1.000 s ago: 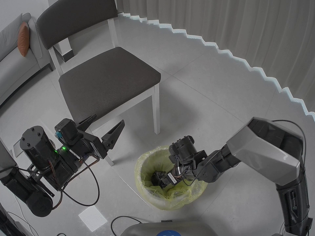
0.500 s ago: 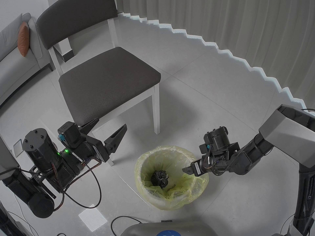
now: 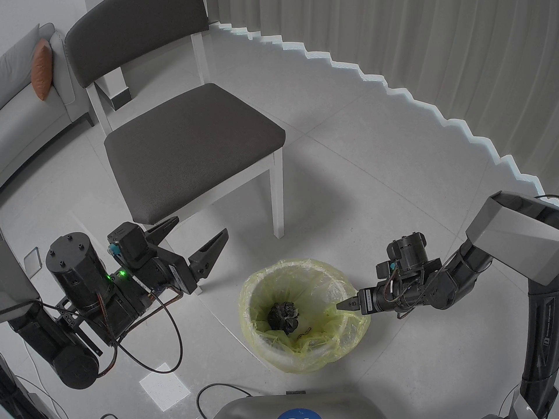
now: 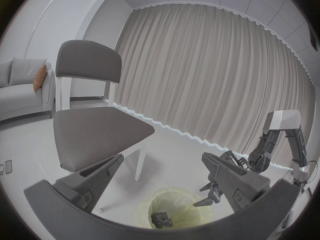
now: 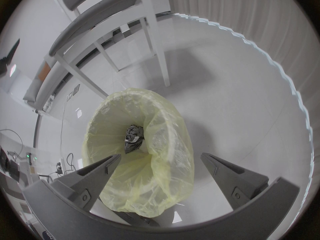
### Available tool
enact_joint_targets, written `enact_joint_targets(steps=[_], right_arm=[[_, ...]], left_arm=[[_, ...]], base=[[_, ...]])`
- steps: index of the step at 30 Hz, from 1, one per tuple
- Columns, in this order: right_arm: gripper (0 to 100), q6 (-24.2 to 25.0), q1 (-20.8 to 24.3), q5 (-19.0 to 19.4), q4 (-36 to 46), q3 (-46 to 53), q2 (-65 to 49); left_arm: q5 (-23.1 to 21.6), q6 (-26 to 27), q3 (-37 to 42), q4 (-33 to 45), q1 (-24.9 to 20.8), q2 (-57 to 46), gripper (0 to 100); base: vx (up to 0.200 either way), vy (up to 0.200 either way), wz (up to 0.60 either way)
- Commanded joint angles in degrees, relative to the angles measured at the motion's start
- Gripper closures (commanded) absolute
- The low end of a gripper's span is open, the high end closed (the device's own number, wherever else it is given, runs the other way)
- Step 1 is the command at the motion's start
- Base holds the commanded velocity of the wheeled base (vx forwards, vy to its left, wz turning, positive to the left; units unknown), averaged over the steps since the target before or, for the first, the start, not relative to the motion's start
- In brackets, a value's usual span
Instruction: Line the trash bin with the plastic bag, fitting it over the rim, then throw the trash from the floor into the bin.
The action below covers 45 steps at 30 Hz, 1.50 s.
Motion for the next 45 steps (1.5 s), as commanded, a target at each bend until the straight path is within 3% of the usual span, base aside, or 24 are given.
enact_joint_targets(steps=[1,11,12,38,39,45], right_arm=[[0,-0.58,-1.45,0.1,-0.15,-0.91,3.31],[0,-2.07,-2.77,0.54,-0.67,-1.79,6.3],[100,-2.25,-2.77,0.63,-0.67,-1.88,6.47],[100,-3.04,-2.24,0.45,-1.46,-1.44,5.15],[0,-3.21,-2.24,0.45,-1.64,-1.44,5.07],[0,-3.13,-2.24,0.45,-1.64,-1.44,4.8]], left_arm=[[0.0,-0.02,-0.08,-0.85,0.02,0.52,0],[-0.08,-0.02,-0.25,-0.85,0.19,1.13,0],[-0.08,-0.02,-0.16,-0.93,0.19,1.13,0],[-0.08,0.33,-0.16,-0.85,0.1,1.13,0],[-0.08,0.33,-0.16,-0.85,0.1,1.13,0],[-0.08,0.33,-0.16,-0.85,0.02,1.22,0]], base=[[0.0,0.0,0.0],[0.0,0.0,0.0],[0.0,0.0,0.0],[0.0,0.0,0.0],[0.0,0.0,0.0],[0.0,0.0,0.0]])
